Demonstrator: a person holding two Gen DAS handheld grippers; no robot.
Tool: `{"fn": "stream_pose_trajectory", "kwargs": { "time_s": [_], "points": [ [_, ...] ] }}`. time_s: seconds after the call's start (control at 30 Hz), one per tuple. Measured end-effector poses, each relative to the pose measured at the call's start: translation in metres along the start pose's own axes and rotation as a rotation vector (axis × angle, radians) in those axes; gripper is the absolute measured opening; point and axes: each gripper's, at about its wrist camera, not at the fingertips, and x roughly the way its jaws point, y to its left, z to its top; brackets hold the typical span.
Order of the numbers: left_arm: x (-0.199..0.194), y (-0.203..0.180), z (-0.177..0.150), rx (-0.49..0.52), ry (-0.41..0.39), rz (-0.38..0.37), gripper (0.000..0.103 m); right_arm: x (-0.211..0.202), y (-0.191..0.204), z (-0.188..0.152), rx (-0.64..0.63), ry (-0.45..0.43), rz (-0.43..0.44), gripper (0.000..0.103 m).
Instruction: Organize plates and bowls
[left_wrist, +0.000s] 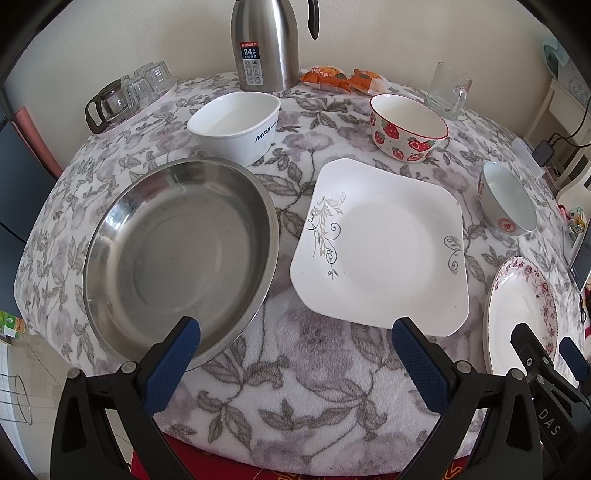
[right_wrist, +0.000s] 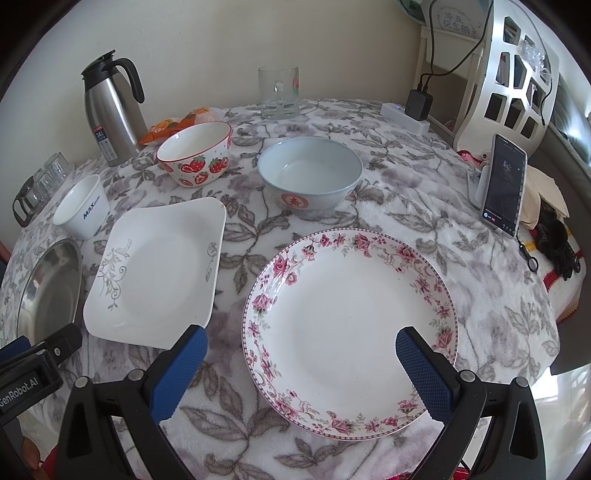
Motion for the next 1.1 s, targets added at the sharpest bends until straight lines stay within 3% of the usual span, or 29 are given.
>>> {"fn": "stream_pose_trajectory", "kwargs": {
  "time_s": [0.53,0.83,1.1],
  "points": [
    [0.002,0.005,-0.001,-0.019,0.007,-0.003,0.103,-0.001,0.004,-0.001,-0.004,0.001,0.001,0.103],
    [-0.017,0.068,0.011,-0.242,-0.104,0.038,0.103,-0.012,0.033,0.005,-0.058,-0.055,0.143,0.103],
    [-0.009,0.135,0.013,-0.42,-0.073,0.044,0.103,-0.018,0.088,0.006,-0.148,-0.106,0.274,0.103]
  ]
}}
